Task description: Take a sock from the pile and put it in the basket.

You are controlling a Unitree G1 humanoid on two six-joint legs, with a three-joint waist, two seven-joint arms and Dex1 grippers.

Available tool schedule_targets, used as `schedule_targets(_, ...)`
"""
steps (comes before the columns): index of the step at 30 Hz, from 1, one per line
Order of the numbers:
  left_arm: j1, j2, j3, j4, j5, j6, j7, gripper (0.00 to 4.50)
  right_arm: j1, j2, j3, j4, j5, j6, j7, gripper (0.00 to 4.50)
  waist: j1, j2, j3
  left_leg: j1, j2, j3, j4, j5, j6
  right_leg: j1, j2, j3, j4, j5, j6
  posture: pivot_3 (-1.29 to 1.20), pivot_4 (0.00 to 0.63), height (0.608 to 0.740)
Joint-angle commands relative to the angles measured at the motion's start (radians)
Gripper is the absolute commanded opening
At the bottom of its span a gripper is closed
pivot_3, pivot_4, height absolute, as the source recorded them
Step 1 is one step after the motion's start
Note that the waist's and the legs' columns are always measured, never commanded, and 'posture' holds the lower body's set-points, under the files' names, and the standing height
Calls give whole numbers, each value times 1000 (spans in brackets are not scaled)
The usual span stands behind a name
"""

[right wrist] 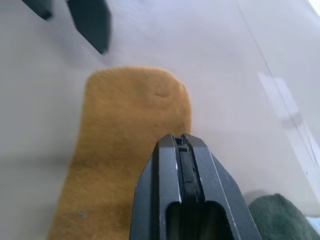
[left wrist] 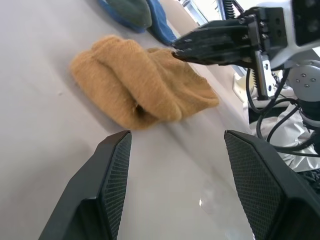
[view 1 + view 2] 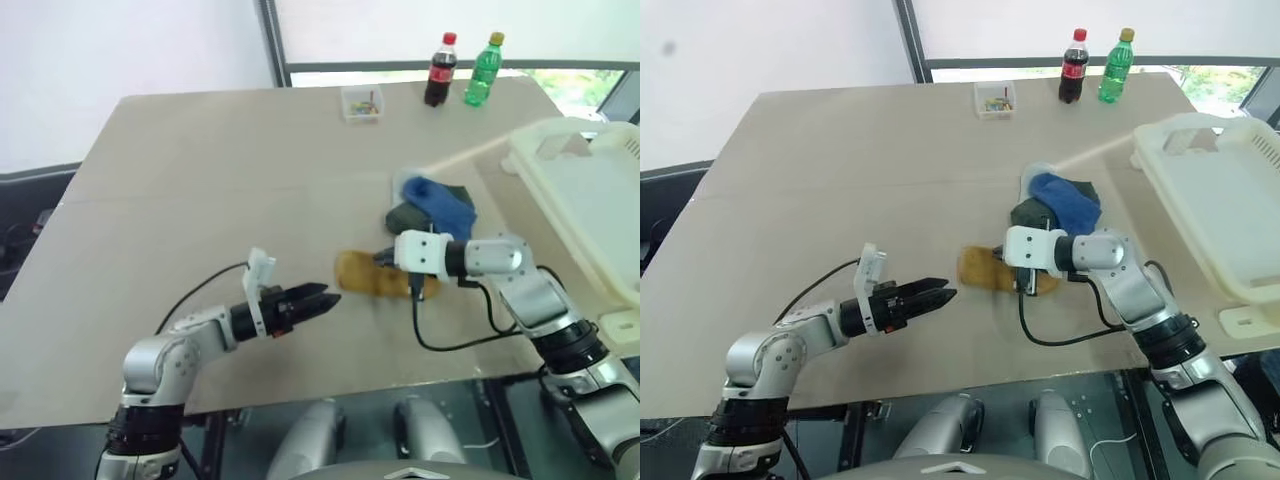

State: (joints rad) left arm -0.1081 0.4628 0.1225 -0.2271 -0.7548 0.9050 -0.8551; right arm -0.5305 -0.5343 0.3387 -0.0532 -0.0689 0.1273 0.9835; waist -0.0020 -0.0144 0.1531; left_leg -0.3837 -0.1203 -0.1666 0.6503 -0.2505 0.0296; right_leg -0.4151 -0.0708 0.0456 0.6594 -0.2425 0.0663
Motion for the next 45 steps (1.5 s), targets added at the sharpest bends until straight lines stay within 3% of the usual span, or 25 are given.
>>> schedule_targets(1,3,2,27,-47,-34,-19,12,3117,67,-50,-101,-103,64,68,-10,0,9,0,0,0,0,0,0,0,0,0,0,0,0,0,0,0,150,729)
schedule_targets(6,0,-2,44,-41,-57,-15,27,3117,207,-89,-165,-229,116,93,-31,0,15,0,0,-1,0,-1,0,0,0,0,0,-1,-1,0,0,0,150,729)
schedule_targets(10,-29,-8,60,-13,-80,-3,47,3117,260,-64,-147,-217,110,70,-62,0,13,0,0,-1,0,0,-1,0,0,0,0,0,-1,0,0,0,150,729)
schedule_targets(16,-55,6,63,8,-103,17,56,3117,261,10,-75,29,73,3,-77,0,14,1,0,1,0,1,-1,0,0,0,0,0,1,0,0,0,150,729)
schedule_targets(21,-71,26,78,10,-125,50,71,3117,264,-10,-64,140,61,-59,-54,0,13,0,-2,5,0,2,-1,0,0,4,0,1,1,0,0,0,150,729)
schedule_targets(27,-84,58,80,19,-140,70,61,3117,267,-7,-85,100,86,-41,-66,0,16,-1,-2,5,0,1,0,-1,1,4,0,0,1,0,0,0,150,729)
schedule_targets(32,-104,66,93,33,-154,76,61,3117,271,19,-184,-113,266,108,-77,0,15,1,-1,3,0,0,0,0,-1,2,0,0,1,0,0,0,150,729)
schedule_targets(36,-108,67,101,35,-175,86,65,3117,277,15,-217,-190,316,211,-102,0,13,1,0,0,0,0,-1,0,0,0,0,1,1,0,0,0,150,729)
schedule_targets(45,-135,68,49,28,-153,113,100,3117,258,-61,-71,83,85,134,-117,0,14,0,-1,2,0,1,-2,0,-1,1,0,0,0,0,0,0,150,729)
